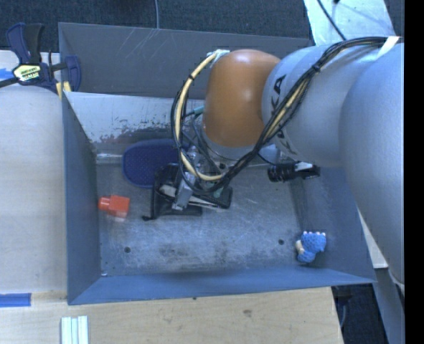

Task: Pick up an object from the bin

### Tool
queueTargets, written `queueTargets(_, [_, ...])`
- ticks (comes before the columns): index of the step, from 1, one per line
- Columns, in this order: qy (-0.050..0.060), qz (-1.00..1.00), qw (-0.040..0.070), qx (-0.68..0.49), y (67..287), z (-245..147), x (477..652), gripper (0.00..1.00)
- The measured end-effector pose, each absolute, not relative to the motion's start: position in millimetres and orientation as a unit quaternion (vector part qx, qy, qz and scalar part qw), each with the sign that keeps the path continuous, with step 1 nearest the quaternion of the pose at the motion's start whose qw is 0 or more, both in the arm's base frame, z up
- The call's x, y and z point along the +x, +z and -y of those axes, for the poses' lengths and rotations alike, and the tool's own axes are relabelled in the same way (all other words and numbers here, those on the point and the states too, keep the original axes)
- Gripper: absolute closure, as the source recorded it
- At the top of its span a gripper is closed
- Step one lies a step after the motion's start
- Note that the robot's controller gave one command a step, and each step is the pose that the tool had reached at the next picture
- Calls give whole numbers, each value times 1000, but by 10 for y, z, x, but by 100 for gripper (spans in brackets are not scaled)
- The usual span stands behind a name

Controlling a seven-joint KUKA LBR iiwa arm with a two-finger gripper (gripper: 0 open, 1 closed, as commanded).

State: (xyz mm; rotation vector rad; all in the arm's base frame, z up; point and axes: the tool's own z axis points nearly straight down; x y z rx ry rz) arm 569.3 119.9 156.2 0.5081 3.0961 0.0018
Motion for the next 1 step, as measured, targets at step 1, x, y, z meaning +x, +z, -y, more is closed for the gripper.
queueTargets(1, [1,-988,1,154,2229,-1393,5610,100])
